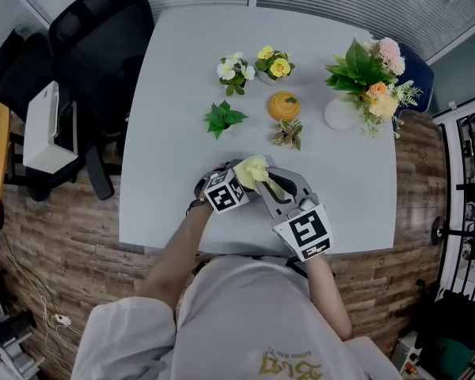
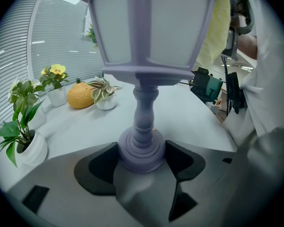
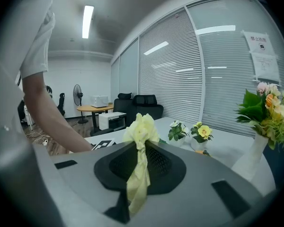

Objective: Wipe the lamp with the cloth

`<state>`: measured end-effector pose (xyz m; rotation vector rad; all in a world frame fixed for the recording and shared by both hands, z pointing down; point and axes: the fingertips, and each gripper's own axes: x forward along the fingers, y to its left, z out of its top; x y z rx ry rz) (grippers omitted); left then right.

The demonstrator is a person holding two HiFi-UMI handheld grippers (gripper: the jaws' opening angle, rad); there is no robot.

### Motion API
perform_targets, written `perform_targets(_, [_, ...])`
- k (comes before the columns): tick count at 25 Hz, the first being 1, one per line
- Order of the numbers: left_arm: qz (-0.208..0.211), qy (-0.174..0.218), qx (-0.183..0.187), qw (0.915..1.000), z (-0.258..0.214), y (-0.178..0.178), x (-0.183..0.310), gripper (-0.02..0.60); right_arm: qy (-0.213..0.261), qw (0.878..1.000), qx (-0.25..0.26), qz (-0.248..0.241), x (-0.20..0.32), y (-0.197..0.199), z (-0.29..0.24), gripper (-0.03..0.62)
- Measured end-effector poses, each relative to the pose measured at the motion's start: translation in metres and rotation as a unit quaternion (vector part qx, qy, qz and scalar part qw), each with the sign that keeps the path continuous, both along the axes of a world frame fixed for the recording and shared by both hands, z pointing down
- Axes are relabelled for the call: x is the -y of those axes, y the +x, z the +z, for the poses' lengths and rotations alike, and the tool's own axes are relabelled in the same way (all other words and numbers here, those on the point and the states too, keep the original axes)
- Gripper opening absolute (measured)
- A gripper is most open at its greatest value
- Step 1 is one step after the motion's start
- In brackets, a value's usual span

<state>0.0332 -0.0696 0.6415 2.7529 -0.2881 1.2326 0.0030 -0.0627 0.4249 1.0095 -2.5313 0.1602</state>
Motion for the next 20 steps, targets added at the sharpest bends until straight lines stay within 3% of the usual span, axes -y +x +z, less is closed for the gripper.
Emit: perform_targets(20, [0.000,0.005,-0.002,1.0000,-0.001,0.000,0.000,0.326,-0.004,1.000,-0.012,0.005,0.020,-0.011,0.006,0.048])
